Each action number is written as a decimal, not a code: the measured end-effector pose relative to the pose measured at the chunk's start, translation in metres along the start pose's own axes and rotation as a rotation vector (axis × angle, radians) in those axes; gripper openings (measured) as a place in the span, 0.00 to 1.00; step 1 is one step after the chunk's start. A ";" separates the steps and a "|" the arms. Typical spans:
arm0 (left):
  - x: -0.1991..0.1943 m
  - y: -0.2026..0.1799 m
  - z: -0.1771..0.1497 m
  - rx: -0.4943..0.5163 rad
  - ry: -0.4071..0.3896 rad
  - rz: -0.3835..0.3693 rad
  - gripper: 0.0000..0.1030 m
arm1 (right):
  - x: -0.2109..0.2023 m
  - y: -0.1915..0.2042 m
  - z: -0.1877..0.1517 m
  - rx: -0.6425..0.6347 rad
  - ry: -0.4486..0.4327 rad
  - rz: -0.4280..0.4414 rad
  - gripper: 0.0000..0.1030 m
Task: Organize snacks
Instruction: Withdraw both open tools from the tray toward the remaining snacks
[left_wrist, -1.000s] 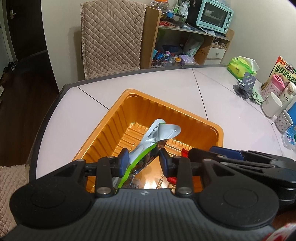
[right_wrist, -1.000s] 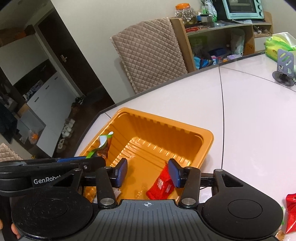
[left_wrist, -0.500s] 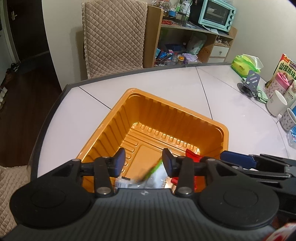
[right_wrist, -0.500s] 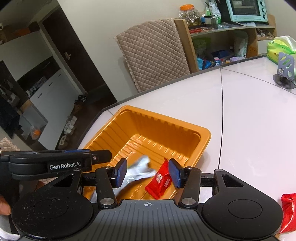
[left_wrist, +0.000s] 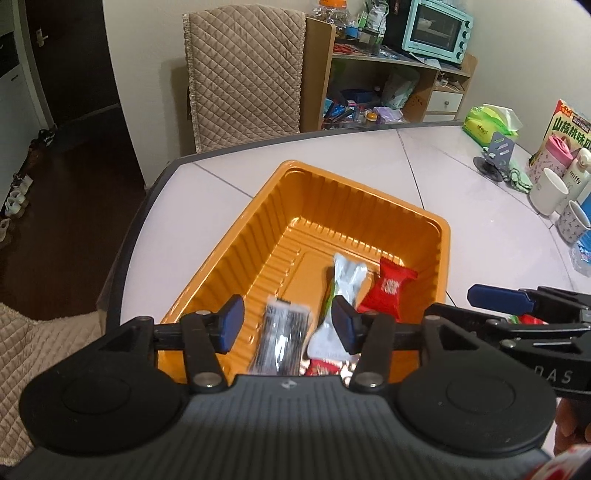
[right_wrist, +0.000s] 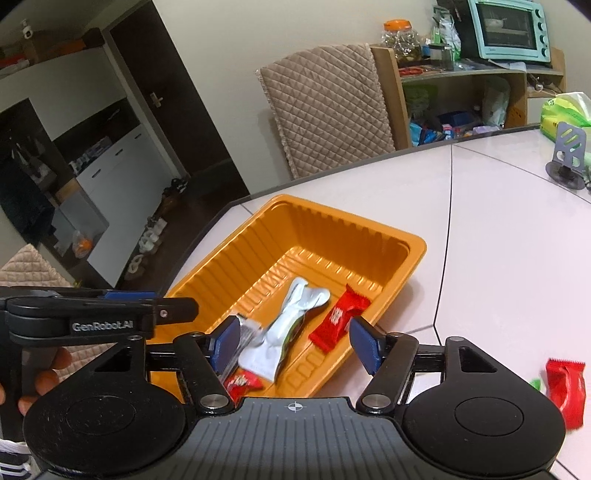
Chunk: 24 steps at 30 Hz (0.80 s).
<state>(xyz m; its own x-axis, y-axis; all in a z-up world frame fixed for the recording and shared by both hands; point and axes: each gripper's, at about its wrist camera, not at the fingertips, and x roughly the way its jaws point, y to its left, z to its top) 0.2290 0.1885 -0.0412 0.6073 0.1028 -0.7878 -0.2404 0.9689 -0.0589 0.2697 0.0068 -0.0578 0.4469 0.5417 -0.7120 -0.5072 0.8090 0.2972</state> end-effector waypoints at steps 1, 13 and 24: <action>-0.005 0.000 -0.002 -0.003 -0.001 0.000 0.48 | -0.003 0.000 -0.003 0.000 0.000 -0.002 0.64; -0.051 -0.021 -0.043 0.021 -0.015 -0.030 0.51 | -0.053 -0.005 -0.041 0.034 0.002 -0.035 0.65; -0.067 -0.065 -0.075 0.086 -0.006 -0.119 0.51 | -0.103 -0.037 -0.084 0.105 -0.001 -0.126 0.65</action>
<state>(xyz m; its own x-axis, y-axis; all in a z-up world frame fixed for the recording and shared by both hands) 0.1470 0.1016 -0.0306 0.6321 -0.0126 -0.7748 -0.1008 0.9900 -0.0984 0.1805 -0.0982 -0.0486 0.5030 0.4344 -0.7472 -0.3669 0.8901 0.2706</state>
